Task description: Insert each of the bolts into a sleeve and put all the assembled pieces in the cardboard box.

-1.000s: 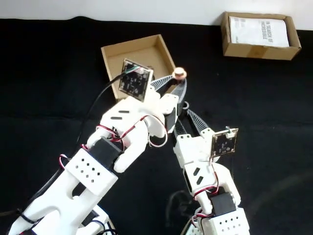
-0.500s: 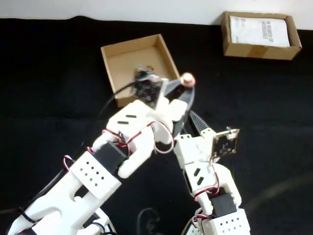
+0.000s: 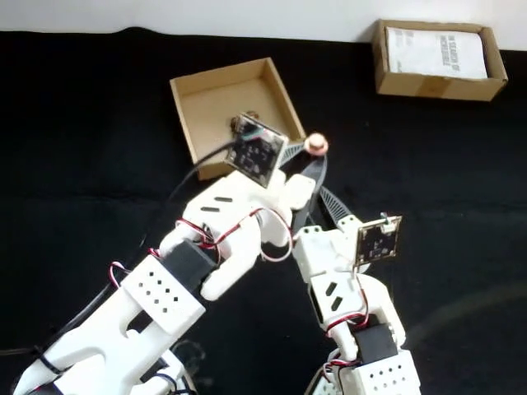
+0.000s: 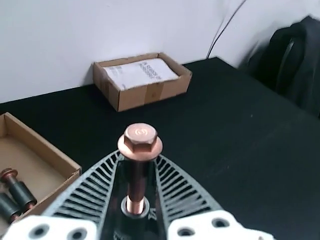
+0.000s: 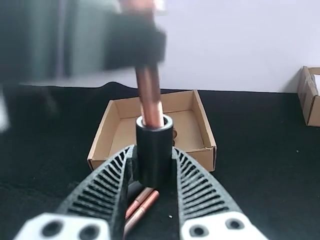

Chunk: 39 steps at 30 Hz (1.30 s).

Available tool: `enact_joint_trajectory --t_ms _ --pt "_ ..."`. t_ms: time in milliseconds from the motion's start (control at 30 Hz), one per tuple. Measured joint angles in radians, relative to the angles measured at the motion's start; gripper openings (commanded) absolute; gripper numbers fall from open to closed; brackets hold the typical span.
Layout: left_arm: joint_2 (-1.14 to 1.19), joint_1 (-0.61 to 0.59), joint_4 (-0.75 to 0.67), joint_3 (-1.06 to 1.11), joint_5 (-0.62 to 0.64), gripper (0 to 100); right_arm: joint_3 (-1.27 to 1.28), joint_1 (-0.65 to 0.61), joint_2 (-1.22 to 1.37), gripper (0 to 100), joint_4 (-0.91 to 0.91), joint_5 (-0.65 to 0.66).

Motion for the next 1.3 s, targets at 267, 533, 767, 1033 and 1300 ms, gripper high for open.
enact_joint_trajectory --t_ms 267,533,767,1033,1300 --pt "-0.002 0.002 -0.002 0.117 -0.068 1 0.0 -0.005 0.002 0.6 0.002 0.0" --pt "-0.002 0.002 -0.005 0.118 -0.068 21 0.0 -0.005 0.002 0.6 0.005 0.0" --pt "-0.011 0.0 0.158 0.074 -0.072 30 0.002 -0.005 0.002 0.6 0.005 0.0" --pt "-0.017 0.002 0.526 -0.112 -0.066 30 0.003 -0.005 0.002 0.6 0.005 0.0" --pt "-0.068 -0.132 0.736 -0.218 -0.069 28 0.003 0.002 0.002 0.6 0.005 0.089"
